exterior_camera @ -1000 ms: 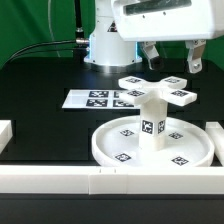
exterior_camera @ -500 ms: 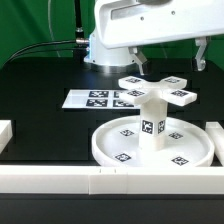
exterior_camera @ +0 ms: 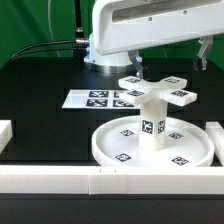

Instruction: Assemble round table

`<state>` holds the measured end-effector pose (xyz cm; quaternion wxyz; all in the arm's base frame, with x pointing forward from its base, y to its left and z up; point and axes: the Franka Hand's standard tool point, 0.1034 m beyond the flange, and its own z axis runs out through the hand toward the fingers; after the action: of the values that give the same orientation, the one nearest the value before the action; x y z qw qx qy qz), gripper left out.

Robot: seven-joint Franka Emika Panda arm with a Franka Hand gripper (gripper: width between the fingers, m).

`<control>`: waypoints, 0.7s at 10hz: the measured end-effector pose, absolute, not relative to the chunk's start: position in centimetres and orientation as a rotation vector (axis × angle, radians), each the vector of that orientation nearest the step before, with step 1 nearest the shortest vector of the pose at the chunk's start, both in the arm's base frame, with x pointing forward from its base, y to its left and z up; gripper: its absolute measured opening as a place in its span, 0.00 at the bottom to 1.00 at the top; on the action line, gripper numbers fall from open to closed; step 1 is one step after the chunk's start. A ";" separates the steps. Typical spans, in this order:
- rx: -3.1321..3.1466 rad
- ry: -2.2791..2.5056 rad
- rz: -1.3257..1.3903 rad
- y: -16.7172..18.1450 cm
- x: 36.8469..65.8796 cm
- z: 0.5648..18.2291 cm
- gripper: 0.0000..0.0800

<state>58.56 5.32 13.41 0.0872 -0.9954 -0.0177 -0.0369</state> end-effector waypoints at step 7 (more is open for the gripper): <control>-2.842 -1.032 -0.175 4.7 59.3 13.0 0.81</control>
Offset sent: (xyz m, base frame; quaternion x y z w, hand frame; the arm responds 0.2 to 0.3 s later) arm 0.0000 0.0000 0.0000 0.0000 0.0000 -0.1938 0.9810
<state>59.30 4.67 13.00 0.0566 -0.9368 -0.3403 -0.0578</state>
